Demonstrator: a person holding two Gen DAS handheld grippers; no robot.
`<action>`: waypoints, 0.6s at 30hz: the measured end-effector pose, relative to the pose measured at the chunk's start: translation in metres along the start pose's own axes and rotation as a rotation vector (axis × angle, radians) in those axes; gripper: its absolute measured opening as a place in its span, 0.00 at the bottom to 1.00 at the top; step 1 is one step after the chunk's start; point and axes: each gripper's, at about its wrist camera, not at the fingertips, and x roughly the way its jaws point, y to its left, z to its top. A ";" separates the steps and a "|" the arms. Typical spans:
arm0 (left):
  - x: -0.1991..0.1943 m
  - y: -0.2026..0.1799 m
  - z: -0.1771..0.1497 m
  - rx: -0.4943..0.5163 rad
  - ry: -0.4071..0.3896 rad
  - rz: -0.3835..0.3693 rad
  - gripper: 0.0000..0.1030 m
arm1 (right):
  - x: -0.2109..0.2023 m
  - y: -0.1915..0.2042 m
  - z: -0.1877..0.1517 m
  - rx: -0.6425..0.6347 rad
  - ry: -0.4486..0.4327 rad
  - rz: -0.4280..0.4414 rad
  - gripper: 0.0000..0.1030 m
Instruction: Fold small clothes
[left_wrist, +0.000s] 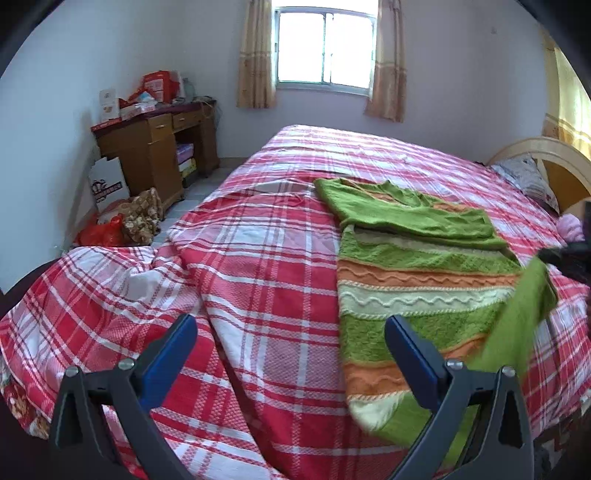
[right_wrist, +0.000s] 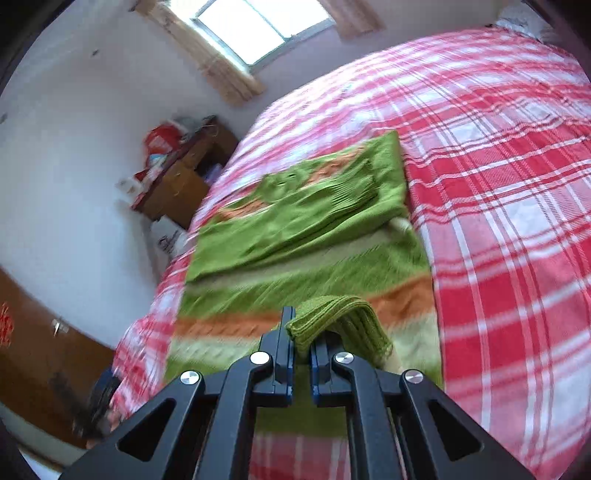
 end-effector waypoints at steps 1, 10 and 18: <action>0.001 0.000 -0.001 0.011 0.006 -0.015 1.00 | 0.013 -0.004 0.004 0.005 0.006 -0.029 0.05; 0.008 -0.037 -0.013 0.237 0.064 -0.225 1.00 | 0.053 -0.026 -0.001 0.044 0.054 -0.081 0.06; 0.055 -0.091 -0.015 0.327 0.101 -0.211 0.84 | 0.053 -0.019 -0.004 -0.021 0.050 -0.103 0.06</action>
